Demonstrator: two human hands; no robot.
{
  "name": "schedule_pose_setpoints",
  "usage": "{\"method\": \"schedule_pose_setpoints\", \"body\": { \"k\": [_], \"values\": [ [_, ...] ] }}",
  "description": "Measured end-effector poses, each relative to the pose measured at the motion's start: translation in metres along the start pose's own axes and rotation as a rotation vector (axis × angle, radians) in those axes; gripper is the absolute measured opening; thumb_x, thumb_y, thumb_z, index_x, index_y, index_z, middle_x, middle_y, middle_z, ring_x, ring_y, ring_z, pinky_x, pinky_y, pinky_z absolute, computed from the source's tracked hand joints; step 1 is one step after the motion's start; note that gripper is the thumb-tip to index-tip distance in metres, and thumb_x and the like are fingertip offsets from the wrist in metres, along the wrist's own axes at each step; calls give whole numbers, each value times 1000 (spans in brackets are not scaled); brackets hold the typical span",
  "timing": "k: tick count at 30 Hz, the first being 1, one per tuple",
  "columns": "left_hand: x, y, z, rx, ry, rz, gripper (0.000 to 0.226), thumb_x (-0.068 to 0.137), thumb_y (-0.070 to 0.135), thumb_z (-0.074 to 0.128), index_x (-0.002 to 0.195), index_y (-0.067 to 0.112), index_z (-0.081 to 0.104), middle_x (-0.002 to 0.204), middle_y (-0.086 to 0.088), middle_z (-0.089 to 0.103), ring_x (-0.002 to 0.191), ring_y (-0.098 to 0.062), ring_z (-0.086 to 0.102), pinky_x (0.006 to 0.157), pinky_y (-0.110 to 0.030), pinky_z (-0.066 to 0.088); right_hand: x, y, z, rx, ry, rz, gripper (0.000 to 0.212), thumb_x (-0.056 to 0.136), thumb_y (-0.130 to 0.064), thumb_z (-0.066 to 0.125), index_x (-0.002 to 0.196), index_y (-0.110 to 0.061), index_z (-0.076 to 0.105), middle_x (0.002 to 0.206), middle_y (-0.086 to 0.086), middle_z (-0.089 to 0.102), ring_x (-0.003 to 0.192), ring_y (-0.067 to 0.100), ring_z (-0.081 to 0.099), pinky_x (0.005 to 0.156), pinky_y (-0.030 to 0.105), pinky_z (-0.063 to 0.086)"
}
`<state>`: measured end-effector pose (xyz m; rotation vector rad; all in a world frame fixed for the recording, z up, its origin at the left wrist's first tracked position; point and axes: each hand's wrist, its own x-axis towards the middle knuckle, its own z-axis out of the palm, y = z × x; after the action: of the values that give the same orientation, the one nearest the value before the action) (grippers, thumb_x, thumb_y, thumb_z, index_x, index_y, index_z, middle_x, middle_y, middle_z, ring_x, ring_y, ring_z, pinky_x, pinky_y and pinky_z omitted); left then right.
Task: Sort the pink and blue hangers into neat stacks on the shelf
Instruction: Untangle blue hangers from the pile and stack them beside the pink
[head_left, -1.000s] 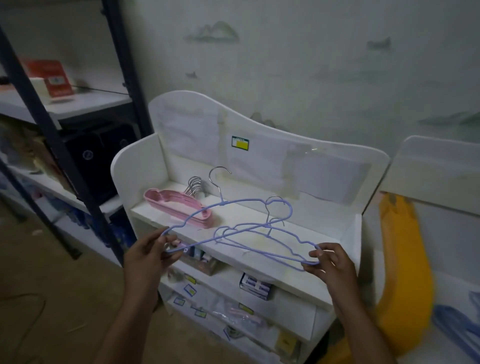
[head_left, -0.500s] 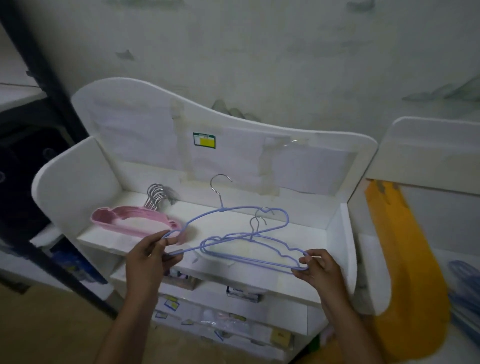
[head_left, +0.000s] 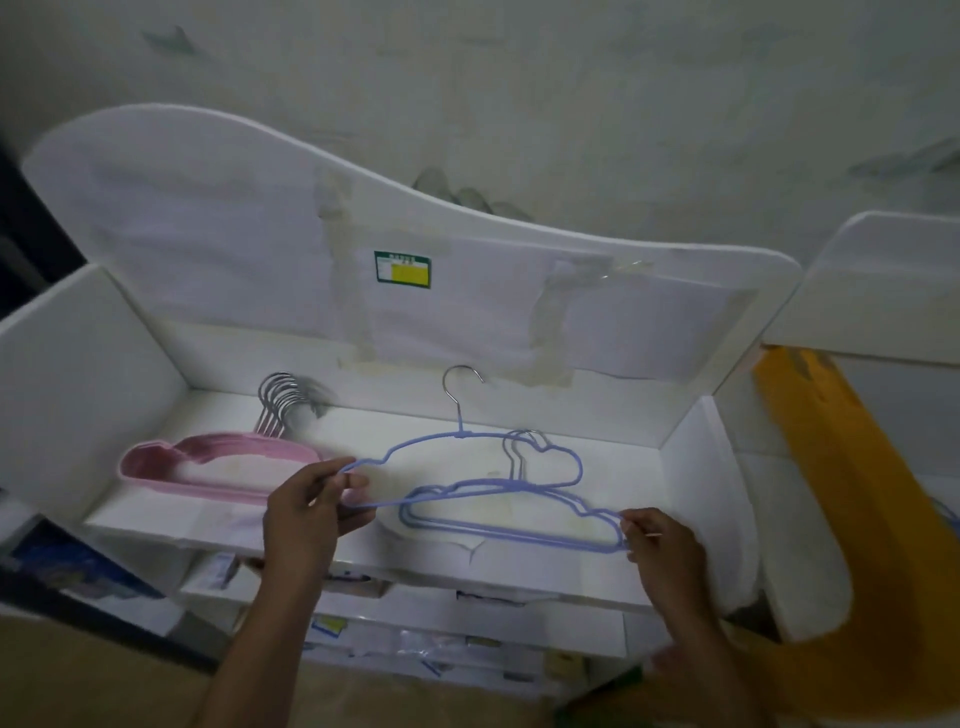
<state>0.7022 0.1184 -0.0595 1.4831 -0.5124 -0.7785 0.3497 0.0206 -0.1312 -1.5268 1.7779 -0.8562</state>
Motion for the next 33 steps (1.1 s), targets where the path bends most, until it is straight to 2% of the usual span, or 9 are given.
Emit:
{"method": "schedule_pose_setpoints", "body": {
  "k": [5,11,13,16,21,24,27,30,33],
  "values": [
    [15,-8,5,26,-59,-27,19,96,-4,49,100,-2,68,87,-22,68,59,-23,68,57,-31,60,-1,-11,-5,-160,-34,-24,22,98,-19,52,98,-12,73,90,2,71,79,17,61,68,25,40],
    [18,-21,21,72,-142,-66,23,98,-5,45,99,0,67,89,-21,69,61,-29,68,55,-30,60,2,-8,-14,-102,-140,97,27,101,-27,46,105,-16,71,99,5,73,90,22,66,80,31,49],
    [18,-27,29,77,-169,-83,22,99,-5,44,100,-1,66,90,-21,68,60,-32,66,53,-29,59,3,-9,-18,-99,-121,109,27,101,-29,46,106,-17,70,100,4,72,91,22,65,81,31,49],
    [17,-38,40,73,-189,-119,19,98,-6,46,100,-3,65,89,-22,67,55,-25,65,53,-31,60,4,-8,-24,-98,-58,95,23,99,-35,47,98,-25,68,97,1,72,89,22,66,85,39,53],
    [18,-51,54,113,-217,-164,18,98,-6,46,95,-2,64,85,-20,65,65,-28,65,50,-30,59,3,-8,-30,-86,-58,100,21,99,-35,49,99,-24,67,96,0,71,90,21,66,87,42,53],
    [22,-58,55,203,-216,-121,21,97,-2,51,87,8,66,84,-21,67,68,-34,65,51,-36,59,0,-11,-31,-110,-72,94,22,99,-35,49,101,-23,67,96,-1,70,91,20,65,85,39,52],
    [26,-63,52,433,-189,31,19,92,-1,59,86,13,70,81,-12,71,67,-31,66,63,-47,60,-2,-13,-30,-152,-74,76,20,99,-33,51,105,-22,66,101,-2,69,93,18,62,82,32,48],
    [27,-67,47,766,-167,288,19,83,-3,66,91,11,75,85,-5,71,75,-26,66,71,-32,49,-3,-17,-26,-183,-91,39,19,98,-27,54,111,-18,64,103,-2,66,94,14,58,80,26,43],
    [29,-67,45,892,-155,344,23,80,-5,68,96,8,75,92,-12,68,84,-30,66,74,-33,48,-3,-20,-18,-191,-113,35,23,97,-21,57,118,-14,62,109,0,65,94,12,57,70,14,41]
  ]
}}
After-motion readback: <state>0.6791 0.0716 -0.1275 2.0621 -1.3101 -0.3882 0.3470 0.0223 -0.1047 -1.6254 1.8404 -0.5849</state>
